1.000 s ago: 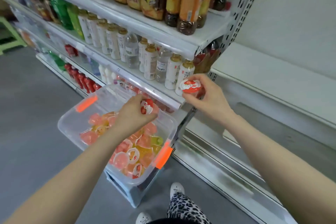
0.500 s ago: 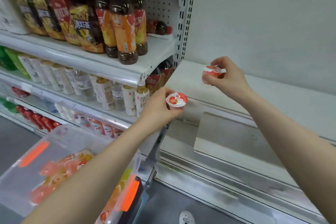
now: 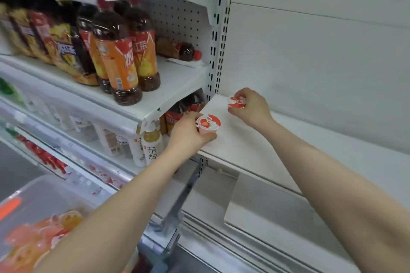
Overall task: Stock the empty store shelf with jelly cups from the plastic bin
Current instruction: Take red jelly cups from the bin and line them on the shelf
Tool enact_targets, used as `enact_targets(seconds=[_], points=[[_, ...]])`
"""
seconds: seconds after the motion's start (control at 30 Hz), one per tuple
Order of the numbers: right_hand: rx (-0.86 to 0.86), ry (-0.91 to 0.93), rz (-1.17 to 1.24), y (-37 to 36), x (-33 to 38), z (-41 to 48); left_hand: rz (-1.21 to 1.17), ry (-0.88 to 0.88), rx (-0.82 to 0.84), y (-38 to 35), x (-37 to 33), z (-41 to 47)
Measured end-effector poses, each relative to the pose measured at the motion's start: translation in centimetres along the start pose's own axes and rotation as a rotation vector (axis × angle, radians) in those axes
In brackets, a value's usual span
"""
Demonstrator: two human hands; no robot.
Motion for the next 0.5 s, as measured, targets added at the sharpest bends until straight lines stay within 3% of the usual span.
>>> enact_targets(seconds=[0.17, 0.5], points=[[0.101, 0.019, -0.067, -3.2, -1.1, 4.1, 0.003, 0.08, -0.003, -1.0, 0.6, 2.9], [0.111, 0.08, -0.051, -5.4, -2.1, 8.6, 0.042, 0.08, -0.064, -2.1, 1.6, 6.4]])
Point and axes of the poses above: each hand's wrist, its own z-axis towards the middle knuckle, its own y-axis out of the back of the hand, x = y × z, the point moved 7 cm from there along z, towards the middle knuckle, and after that the axes turned 15 degrees about z, right-handed, at the moved point
